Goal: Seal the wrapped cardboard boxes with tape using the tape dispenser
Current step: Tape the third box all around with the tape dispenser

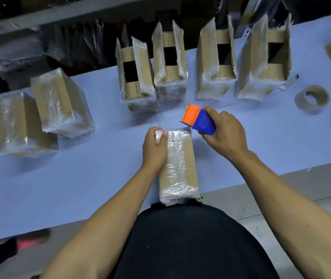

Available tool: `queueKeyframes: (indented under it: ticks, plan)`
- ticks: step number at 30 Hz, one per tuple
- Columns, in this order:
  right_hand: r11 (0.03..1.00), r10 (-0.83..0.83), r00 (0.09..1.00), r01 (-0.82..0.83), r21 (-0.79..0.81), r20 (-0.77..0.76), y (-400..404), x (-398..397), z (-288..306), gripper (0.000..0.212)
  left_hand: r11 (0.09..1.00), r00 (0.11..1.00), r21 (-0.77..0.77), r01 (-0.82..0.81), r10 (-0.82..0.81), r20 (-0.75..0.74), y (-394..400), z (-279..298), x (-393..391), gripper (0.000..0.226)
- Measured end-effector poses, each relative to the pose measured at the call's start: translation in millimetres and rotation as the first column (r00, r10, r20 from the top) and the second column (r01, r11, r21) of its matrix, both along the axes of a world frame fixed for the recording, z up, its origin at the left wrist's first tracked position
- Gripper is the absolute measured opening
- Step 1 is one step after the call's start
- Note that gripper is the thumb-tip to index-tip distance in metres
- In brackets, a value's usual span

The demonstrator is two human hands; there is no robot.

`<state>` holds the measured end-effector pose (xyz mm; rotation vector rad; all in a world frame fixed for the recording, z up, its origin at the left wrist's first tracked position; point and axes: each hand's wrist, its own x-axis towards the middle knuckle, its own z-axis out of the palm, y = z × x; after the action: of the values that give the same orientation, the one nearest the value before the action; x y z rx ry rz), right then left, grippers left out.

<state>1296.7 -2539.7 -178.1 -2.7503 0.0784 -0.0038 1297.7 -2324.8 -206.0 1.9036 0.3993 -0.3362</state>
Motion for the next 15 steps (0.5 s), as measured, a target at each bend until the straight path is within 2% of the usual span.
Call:
queueKeyframes:
  ticks: [2, 4, 6, 7, 8, 9, 11, 12, 15]
  plan:
    - [0.999, 0.037, 0.998, -0.036, -0.025, 0.052, 2.2, -3.0, 5.4, 0.066, 0.998, 1.000, 0.067, 0.013, -0.013, -0.006, -5.6, 3.6, -3.8, 0.023]
    - [0.997, 0.066, 0.994, -0.063, -0.037, 0.090, 3.0, -4.0, 12.1, 0.065, 0.983, 0.995, 0.155, 0.103, -0.102, -0.011, -3.5, 9.6, 0.1, 0.041]
    - [0.994, 0.111, 0.986, -0.108, -0.031, 0.125, 4.1, -3.0, 20.8, 0.066, 0.953, 0.980, 0.251, 0.170, -0.190, 0.057, 1.4, 20.5, 9.8, 0.059]
    - [0.991, 0.131, 0.981, -0.131, -0.015, 0.142, 5.0, -2.1, 25.8, 0.066, 0.952, 0.971, 0.251, 0.173, -0.207, 0.118, 2.4, 29.2, 15.8, 0.056]
    - [0.989, 0.148, 0.976, -0.151, 0.005, 0.159, 6.0, -0.7, 31.1, 0.067, 0.968, 0.965, 0.199, 0.155, -0.191, 0.177, 1.6, 39.7, 22.6, 0.045]
    - [0.986, 0.160, 0.972, -0.167, 0.024, 0.175, 7.4, 1.3, 36.3, 0.067, 0.987, 0.972, 0.085, 0.137, -0.150, 0.182, -1.0, 51.2, 28.8, 0.032]
    - [0.981, 0.175, 0.966, -0.188, 0.051, 0.192, 10.9, 5.3, 44.8, 0.067, 0.965, 0.995, -0.244, 0.098, -0.089, 0.048, -8.3, 72.1, 38.7, 0.033]
    - [0.979, 0.180, 0.965, -0.194, 0.059, 0.192, 12.4, 7.1, 48.1, 0.068, 0.933, 0.995, -0.347, 0.090, -0.099, -0.008, -9.9, 78.4, 41.7, 0.035]
    - [0.976, 0.182, 0.964, -0.202, 0.087, 0.194, 15.0, 11.2, 54.4, 0.071, 0.883, 0.994, -0.467, 0.050, -0.091, -0.066, -7.4, 88.2, 43.5, 0.030]
